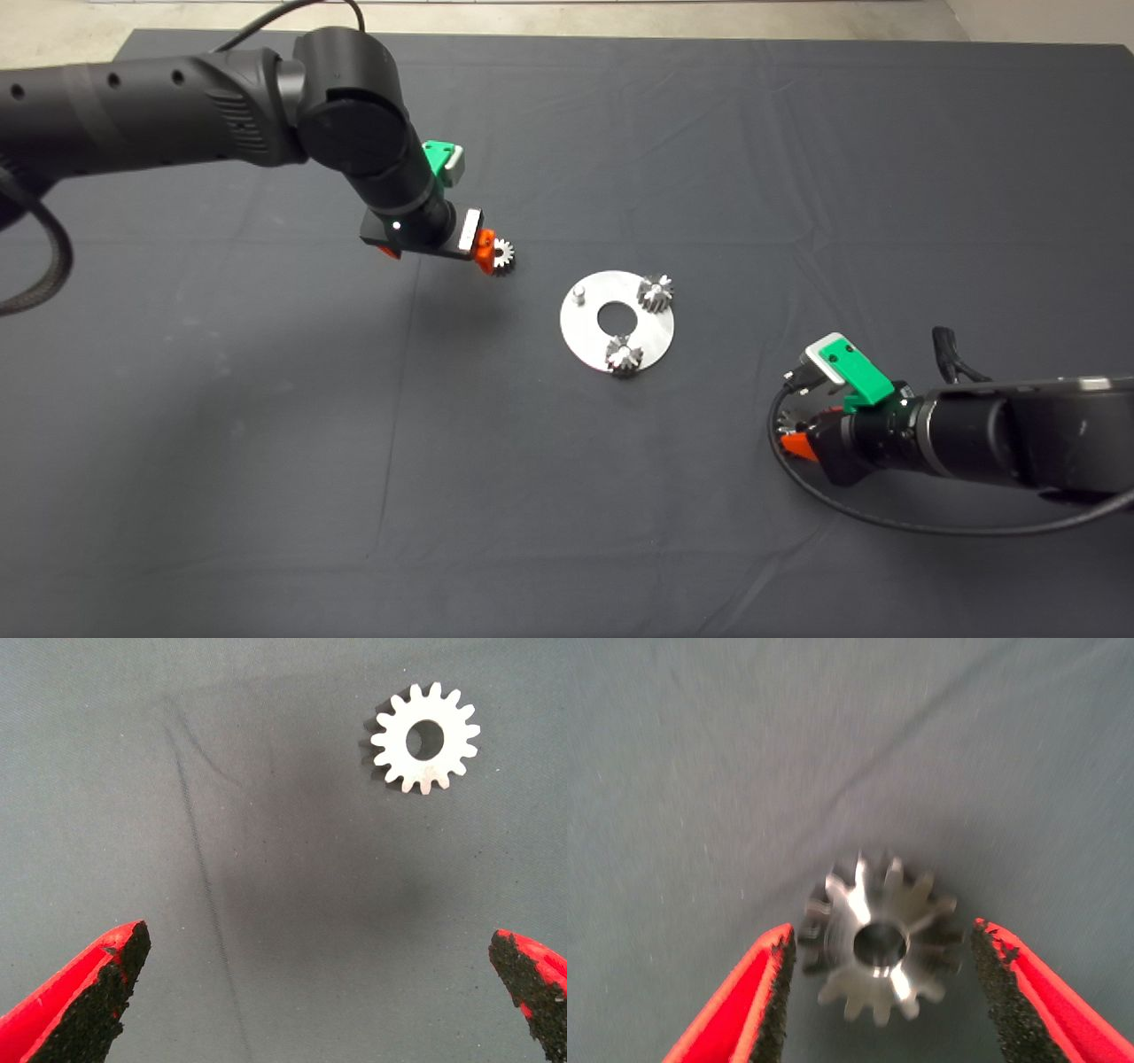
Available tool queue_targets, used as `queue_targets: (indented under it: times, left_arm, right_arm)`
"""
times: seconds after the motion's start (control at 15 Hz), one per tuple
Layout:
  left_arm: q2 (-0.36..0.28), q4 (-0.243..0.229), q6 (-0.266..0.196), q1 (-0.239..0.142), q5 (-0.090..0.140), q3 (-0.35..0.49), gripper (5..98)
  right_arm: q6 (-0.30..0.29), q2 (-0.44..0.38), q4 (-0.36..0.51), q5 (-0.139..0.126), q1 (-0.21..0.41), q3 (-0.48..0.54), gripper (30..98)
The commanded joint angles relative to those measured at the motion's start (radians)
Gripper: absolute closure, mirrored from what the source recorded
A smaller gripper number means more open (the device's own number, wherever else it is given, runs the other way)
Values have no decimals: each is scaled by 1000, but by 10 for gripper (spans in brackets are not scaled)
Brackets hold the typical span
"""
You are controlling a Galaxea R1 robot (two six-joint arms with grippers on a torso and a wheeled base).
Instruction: Remove an incorrectly installed larger gear and replace it with the correct smaller gear
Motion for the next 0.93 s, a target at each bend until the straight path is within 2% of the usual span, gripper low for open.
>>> queue_targets:
  times: [0.0,0.07,0.13,0.2,0.27,0.33,0.47,0.53,0.67,0.73,0.87]
  left_arm:
    - [4,9,-2,-19,2,8,55]
    - [6,7,-4,-22,2,10,55]
    - [13,7,-5,-24,3,10,55]
    - [19,7,-7,-24,4,10,55]
    - [21,4,-8,-24,4,14,55]
    - [17,-11,-13,-24,5,18,55]
    - [23,-28,-27,-24,5,18,55]
    - [23,-29,-36,-26,5,16,55]
    - [41,-29,-59,-25,5,18,55]
    - [47,-29,-59,-24,4,22,55]
    - [52,-31,-73,-26,-1,53,55]
  right_arm:
    - [-6,-23,-25,0,16,13,755]
    - [-6,-28,-18,-1,26,13,754]
    - [-4,-41,-10,-5,37,14,717]
    - [2,-74,32,-9,107,24,703]
    - [3,-117,142,-8,189,37,702]
    - [8,-154,230,-3,242,58,678]
    - [11,-219,353,-3,350,109,662]
    - [13,-236,460,-1,404,125,653]
    - [13,-251,655,-1,441,133,602]
    - [13,-267,691,0,441,154,602]
    - [25,-272,784,-3,441,177,555]
